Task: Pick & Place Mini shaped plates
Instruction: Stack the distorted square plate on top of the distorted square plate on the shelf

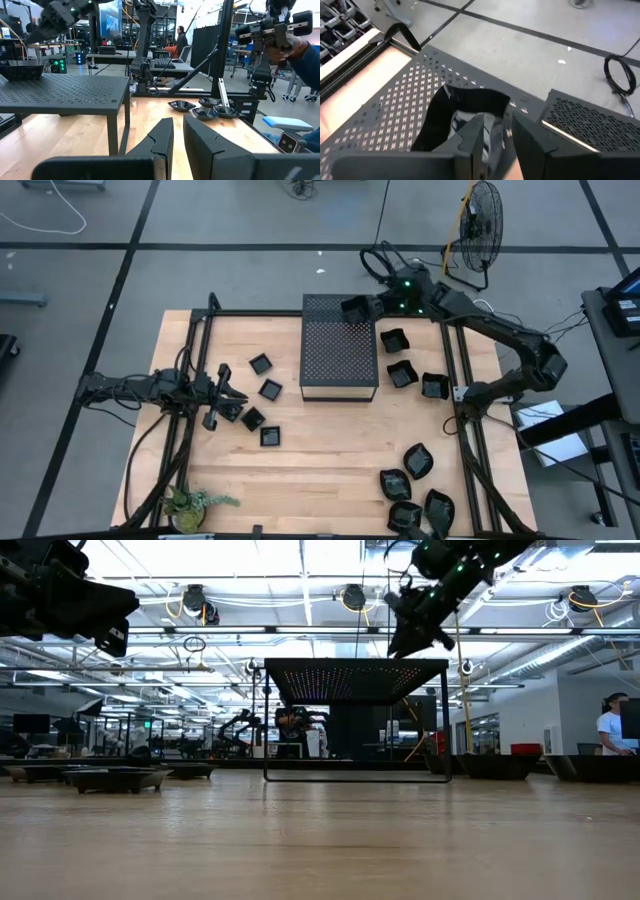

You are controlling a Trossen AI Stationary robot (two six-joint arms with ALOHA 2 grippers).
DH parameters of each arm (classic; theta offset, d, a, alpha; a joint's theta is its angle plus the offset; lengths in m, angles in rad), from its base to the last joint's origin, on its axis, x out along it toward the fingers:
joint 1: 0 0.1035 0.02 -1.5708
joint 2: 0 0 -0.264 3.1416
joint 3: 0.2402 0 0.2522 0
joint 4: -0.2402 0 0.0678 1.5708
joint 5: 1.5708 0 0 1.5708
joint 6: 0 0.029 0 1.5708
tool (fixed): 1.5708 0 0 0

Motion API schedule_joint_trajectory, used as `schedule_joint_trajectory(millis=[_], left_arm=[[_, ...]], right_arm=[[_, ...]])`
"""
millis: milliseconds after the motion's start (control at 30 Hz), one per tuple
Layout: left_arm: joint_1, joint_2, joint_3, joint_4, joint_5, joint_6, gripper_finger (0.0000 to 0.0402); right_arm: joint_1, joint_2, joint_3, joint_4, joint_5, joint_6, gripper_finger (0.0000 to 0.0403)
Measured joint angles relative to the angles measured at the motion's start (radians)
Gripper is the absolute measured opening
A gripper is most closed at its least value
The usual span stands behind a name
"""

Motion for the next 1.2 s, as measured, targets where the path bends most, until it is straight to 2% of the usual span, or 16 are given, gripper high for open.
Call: schedule_joint_trajectory(millis=[133, 333, 567, 733, 933, 1100, 1200], left_arm=[[0.0, 0.0, 0.0, 0.0, 0.0, 0.0, 0.0047], [0.0, 0.0, 0.0, 0.0, 0.0, 0.0, 0.0047], [0.0, 0.0, 0.0, 0.0, 0.0, 0.0, 0.0047], [0.0, 0.0, 0.0, 0.0, 0.0, 0.0, 0.0047], [0.0, 0.0, 0.0, 0.0, 0.0, 0.0, 0.0047], [0.0, 0.0, 0.0, 0.0, 0.0, 0.0, 0.0047], [0.0, 0.0, 0.0, 0.0, 0.0, 0.0, 0.0047]], right_arm=[[0.0, -0.052, 0.0, -0.111, 0.029, -0.001, 0.0109], [-0.001, -0.079, -0.001, -0.313, 0.227, 0.006, 0.0121], [-0.032, -0.078, -0.089, -0.331, 0.216, 0.028, 0.013], [-0.098, -0.078, -0.2, -0.269, 0.173, 0.03, 0.0136], [-0.159, -0.078, -0.368, -0.099, 0.165, 0.03, 0.0138], [-0.192, -0.078, -0.492, 0.059, 0.048, 0.057, 0.0137], [-0.197, -0.078, -0.534, 0.117, 0.042, 0.056, 0.0137]])
